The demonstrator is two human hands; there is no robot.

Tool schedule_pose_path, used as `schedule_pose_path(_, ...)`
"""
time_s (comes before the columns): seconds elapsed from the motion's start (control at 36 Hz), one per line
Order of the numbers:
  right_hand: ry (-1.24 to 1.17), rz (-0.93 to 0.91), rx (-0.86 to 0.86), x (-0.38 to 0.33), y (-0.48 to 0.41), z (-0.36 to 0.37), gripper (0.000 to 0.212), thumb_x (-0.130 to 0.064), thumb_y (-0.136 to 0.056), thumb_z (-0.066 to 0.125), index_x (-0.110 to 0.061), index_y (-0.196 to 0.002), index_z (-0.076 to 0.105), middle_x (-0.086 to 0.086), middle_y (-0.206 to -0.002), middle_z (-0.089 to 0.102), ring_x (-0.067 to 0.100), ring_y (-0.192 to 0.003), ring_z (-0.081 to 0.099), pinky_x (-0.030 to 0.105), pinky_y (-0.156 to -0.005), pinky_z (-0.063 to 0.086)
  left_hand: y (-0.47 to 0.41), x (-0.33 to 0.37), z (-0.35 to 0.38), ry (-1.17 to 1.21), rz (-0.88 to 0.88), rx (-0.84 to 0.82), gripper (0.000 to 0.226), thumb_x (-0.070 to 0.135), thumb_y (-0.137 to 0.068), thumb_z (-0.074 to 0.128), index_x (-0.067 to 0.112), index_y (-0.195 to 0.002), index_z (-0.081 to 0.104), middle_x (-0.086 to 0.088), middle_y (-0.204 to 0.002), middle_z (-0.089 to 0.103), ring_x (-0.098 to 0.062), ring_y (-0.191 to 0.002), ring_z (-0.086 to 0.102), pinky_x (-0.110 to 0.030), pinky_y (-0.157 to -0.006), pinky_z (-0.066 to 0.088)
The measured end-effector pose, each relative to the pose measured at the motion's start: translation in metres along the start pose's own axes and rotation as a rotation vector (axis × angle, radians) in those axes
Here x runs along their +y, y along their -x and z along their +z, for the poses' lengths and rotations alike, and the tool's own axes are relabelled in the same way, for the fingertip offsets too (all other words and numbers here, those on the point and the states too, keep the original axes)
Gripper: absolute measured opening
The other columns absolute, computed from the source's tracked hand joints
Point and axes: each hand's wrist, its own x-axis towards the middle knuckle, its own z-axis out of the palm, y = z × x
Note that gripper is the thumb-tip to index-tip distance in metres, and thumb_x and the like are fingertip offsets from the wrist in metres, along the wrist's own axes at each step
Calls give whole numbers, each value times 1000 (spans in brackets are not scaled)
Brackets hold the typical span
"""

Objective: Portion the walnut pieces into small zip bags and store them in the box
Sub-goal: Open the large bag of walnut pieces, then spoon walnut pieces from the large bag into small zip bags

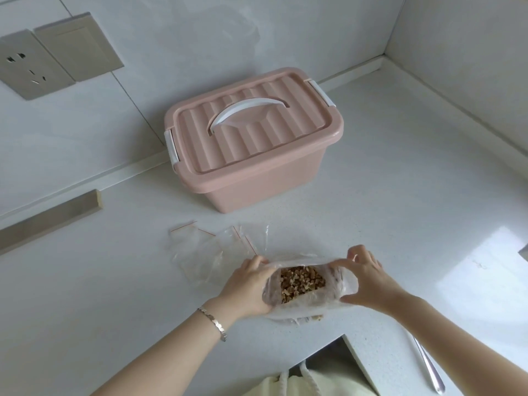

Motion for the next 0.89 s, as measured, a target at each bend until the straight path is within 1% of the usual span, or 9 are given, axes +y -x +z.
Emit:
schedule_pose_path(0.11,202,-170,283,-11,-1,1,72,-39,-40,89,-25,-105,61,3,-107,43,20,-95,49,31,-78,53,-5,7,2,137,-29,-25,95,23,-67,76,20,-142,18,0,-140,28,-16,-127,28,-29,-99,40)
schedule_pose_path(0.17,218,-448,441,-18,2,5,50,-28,-60,80,-20,-106,62,3,-112,44,22,-105,45,33,-88,48,-8,7,3,155,-41,-33,96,24,-66,77,19,-142,18,-1,-140,28,-16,-127,27,-30,-99,41)
schedule_pose_path(0.22,210,-629,414,-24,3,8,47,-24,-71,72,-16,-115,59,0,-121,46,18,-115,43,29,-100,39,-11,6,4,147,-49,-47,95,26,-66,77,16,-141,20,-1,-141,26,-17,-129,26,-32,-102,39)
schedule_pose_path(0.31,220,-491,116,-32,-5,6,97,-38,-63,80,-16,-142,30,-5,-151,23,10,-137,19,26,-109,20,-12,3,7,128,-43,-46,95,25,-66,77,18,-141,20,-1,-140,24,-18,-128,25,-31,-102,39)
schedule_pose_path(0.39,194,-306,-114,-28,-12,10,115,-42,-72,72,-27,-143,-17,-18,-146,-21,-2,-135,-9,18,-108,-3,-8,-6,6,154,-23,-28,95,29,-66,77,26,-142,21,3,-139,20,-17,-128,20,-28,-104,35)
schedule_pose_path(0.64,98,-182,-172,-30,-28,16,105,-40,-74,72,-24,-148,-1,-11,-156,-5,4,-142,-4,19,-110,1,15,-39,6,354,-69,248,50,31,-74,74,25,-121,59,14,-122,38,-5,-120,30,-23,-109,25)
schedule_pose_path(0.75,-65,-154,-140,-40,-27,7,91,-38,-75,72,-26,-146,16,-13,-155,8,2,-141,3,21,-112,10,11,-48,-10,366,-186,750,29,38,-72,54,18,-84,71,7,-91,65,-17,-92,59,-30,-83,45)
schedule_pose_path(0.81,-113,-131,-89,-45,-25,3,78,-35,-79,68,-27,-144,25,-13,-153,16,3,-141,11,23,-113,14,3,-64,-20,238,-388,870,31,33,-73,54,15,-94,68,-4,-104,64,-29,-101,56,-35,-84,42)
schedule_pose_path(0.89,-162,-103,6,-52,-22,1,58,-31,-87,60,-27,-139,36,-9,-150,29,5,-138,23,22,-112,18,-5,-82,-34,307,-752,681,52,31,-77,66,26,-126,49,-12,-134,38,-34,-121,36,-40,-97,33)
